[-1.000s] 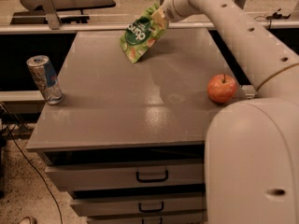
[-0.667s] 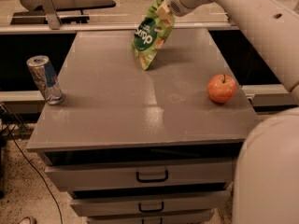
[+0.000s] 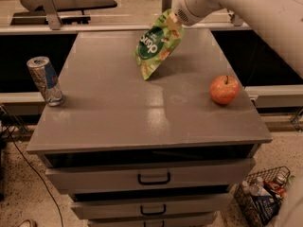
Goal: Move green rice chip bag near apple
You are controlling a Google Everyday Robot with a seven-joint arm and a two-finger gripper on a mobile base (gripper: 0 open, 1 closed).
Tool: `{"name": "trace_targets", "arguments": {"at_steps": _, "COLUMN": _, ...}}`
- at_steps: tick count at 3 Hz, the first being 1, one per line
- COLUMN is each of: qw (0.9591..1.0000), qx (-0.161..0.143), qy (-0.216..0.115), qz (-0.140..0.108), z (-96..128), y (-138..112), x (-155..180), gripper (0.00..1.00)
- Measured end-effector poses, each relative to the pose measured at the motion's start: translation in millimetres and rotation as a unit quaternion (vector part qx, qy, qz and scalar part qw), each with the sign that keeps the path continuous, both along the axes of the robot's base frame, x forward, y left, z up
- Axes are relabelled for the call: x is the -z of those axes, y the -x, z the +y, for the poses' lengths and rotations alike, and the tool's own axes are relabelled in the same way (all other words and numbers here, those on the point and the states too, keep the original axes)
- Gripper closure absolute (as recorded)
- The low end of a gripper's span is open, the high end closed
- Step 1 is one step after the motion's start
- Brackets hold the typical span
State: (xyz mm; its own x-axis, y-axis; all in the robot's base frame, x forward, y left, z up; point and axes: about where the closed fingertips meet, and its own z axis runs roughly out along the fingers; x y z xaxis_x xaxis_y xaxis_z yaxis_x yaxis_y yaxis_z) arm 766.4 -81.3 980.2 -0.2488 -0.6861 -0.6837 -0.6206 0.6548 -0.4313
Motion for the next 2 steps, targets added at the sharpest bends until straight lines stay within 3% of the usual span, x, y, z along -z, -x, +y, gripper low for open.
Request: {"name": "trace_targets", "arguments": {"at_steps": 2, "qw": 0.9961, "qx": 0.058, "qy": 0.032, "qz": 0.057, "z": -49, "y": 43, "x": 21, "gripper": 1.00}}
